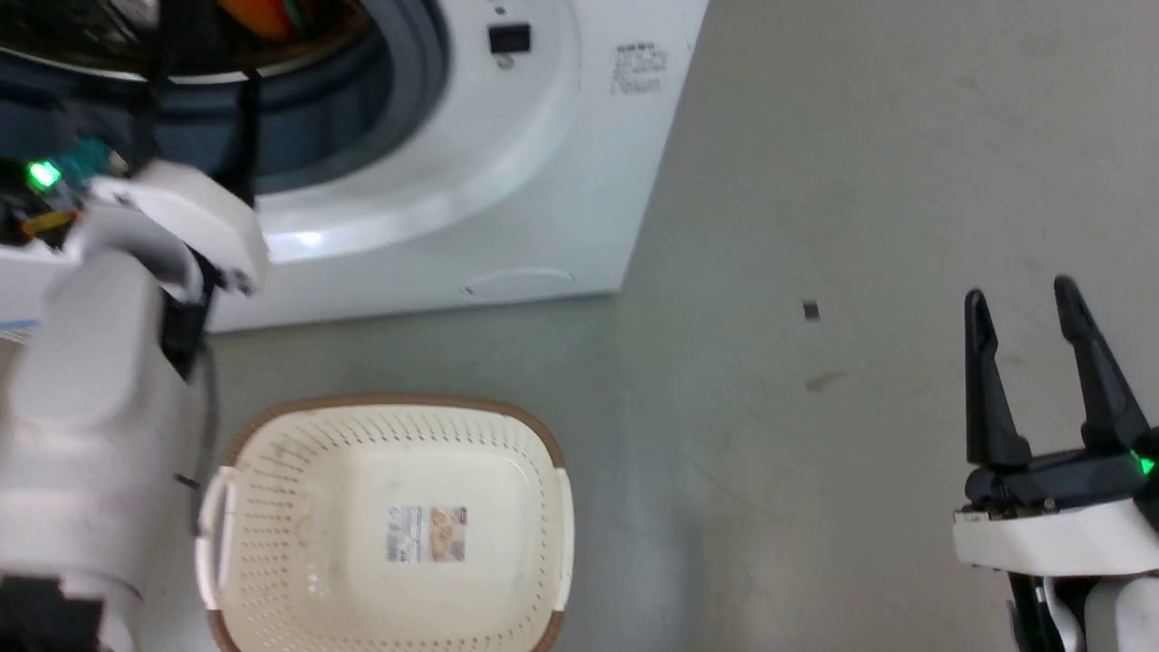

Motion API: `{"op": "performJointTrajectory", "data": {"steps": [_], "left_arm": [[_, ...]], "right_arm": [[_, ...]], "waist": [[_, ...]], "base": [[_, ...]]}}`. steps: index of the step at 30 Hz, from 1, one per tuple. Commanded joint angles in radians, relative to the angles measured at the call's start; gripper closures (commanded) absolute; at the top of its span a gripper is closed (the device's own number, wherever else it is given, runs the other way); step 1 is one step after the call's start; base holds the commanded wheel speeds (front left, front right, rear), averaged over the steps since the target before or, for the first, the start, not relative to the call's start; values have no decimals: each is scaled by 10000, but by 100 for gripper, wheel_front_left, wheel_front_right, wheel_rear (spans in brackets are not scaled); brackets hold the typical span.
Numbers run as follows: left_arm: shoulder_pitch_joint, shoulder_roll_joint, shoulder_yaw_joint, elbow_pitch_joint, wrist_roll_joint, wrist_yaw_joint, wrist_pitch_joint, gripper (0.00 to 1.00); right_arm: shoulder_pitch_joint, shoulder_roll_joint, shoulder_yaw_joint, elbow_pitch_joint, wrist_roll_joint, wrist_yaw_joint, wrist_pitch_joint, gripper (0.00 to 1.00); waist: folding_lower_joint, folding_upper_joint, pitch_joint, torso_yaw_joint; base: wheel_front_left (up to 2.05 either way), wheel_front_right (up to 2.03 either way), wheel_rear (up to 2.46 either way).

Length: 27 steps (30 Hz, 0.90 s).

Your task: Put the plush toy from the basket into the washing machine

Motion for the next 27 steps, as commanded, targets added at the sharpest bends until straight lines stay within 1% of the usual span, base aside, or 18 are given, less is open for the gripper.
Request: {"op": "performJointTrajectory", "data": {"steps": [1,3,7,13,20,27], "left_arm": [[475,-80,23,-240,-5,42,-49,0],[1402,-285,-7,-1021,60,141,-50,0],[3170,-691,135,-2518,12,502,-51,0],[5508,-1054,582,-4490,-113,1078,-52,0],[7444,-1490,706,-5900,17,1527,-52,0],[8902,-1774,722,-6924,350,1953,-52,0]], "right_arm": [[156,-1,-5,48,-55,-7,-44,0],[337,-1,-3,103,-88,-7,-44,0],[754,-1,-5,241,-153,-7,-44,0],[1258,-1,-16,327,-143,-7,-44,0],[1645,-1,-58,491,-104,-7,-44,0],[1951,-1,-10,647,-14,-7,-44,0]], "waist": [[1,0,-1044,662],[1,0,-1463,841],[1,0,-2226,1198],[1,0,-2837,1624],[1,0,-3320,2001],[1,0,-3696,2065]], "base": [[0,0,0],[0,0,0],[0,0,0],[0,0,0],[0,0,0],[0,0,0]]}}
